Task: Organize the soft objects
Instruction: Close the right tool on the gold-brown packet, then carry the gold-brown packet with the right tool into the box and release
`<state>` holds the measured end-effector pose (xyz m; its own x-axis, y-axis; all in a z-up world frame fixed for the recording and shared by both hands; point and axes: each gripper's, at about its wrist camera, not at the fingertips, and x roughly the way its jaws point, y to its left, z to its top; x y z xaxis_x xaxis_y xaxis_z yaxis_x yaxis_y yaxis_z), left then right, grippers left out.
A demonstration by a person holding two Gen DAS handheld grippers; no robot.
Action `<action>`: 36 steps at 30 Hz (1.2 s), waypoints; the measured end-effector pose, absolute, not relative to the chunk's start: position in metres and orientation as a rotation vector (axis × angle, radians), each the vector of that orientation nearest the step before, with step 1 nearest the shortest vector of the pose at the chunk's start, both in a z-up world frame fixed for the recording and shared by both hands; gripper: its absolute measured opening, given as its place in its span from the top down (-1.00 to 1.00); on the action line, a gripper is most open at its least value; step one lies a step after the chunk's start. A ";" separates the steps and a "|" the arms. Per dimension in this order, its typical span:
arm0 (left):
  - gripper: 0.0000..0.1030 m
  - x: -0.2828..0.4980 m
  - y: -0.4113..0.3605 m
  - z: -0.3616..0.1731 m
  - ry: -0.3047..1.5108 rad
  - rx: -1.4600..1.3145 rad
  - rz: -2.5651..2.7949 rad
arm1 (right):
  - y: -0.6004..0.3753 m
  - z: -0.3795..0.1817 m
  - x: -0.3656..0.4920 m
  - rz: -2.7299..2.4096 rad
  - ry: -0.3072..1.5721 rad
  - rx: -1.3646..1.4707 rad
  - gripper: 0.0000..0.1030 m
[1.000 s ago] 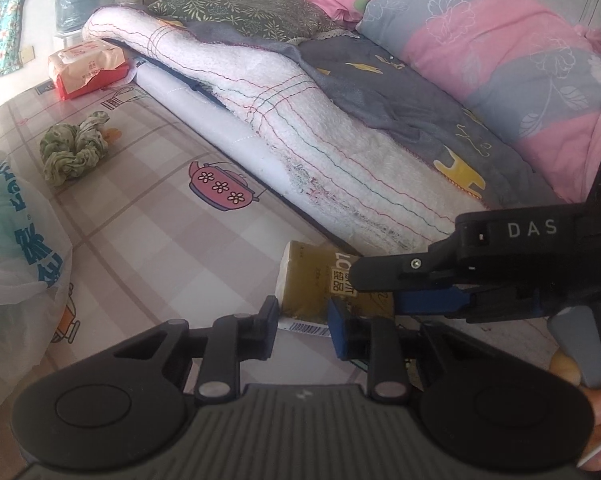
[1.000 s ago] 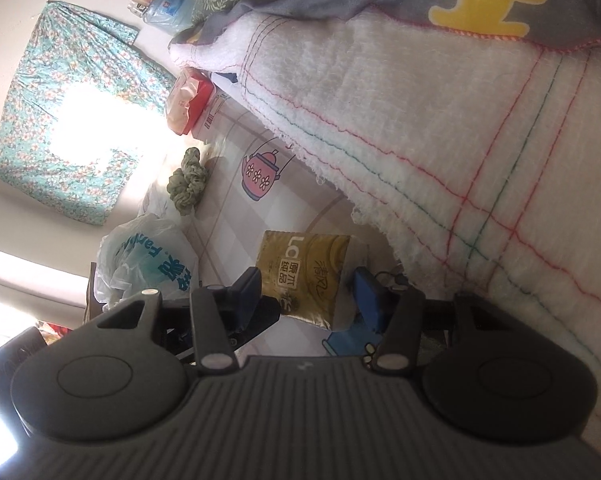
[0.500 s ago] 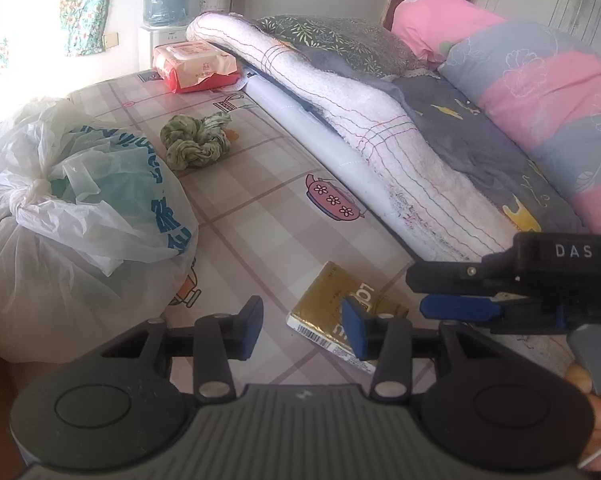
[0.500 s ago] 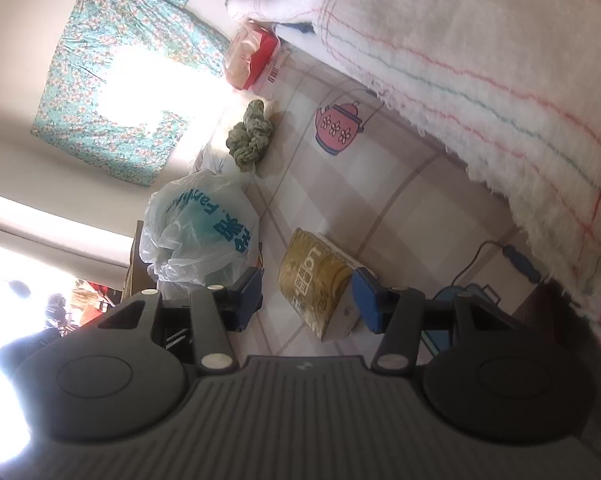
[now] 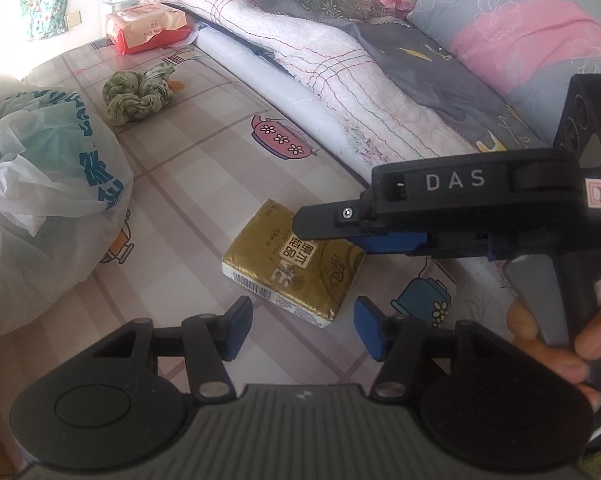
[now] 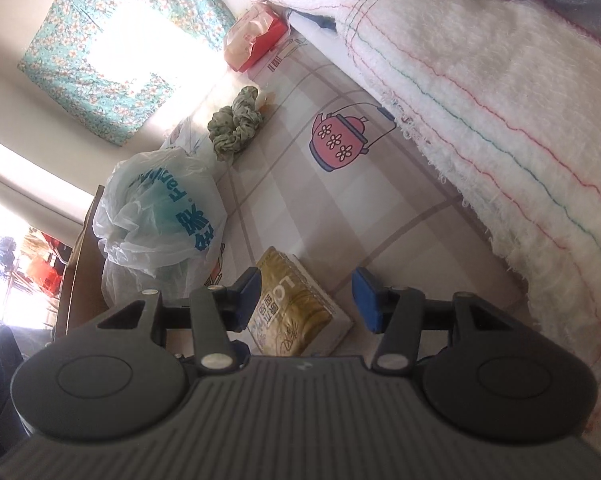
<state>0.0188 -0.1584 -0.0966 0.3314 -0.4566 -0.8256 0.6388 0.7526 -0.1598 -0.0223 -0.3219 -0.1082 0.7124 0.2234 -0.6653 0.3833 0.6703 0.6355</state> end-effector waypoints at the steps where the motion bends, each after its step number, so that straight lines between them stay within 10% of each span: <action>1: -0.12 0.019 -0.159 -0.098 0.994 0.219 -0.715 | -0.318 -0.109 -0.023 -0.086 0.808 0.851 0.02; 36: -0.14 -0.001 -0.112 -0.009 0.700 0.235 -0.538 | -0.271 -0.033 -0.002 0.145 0.744 0.820 0.28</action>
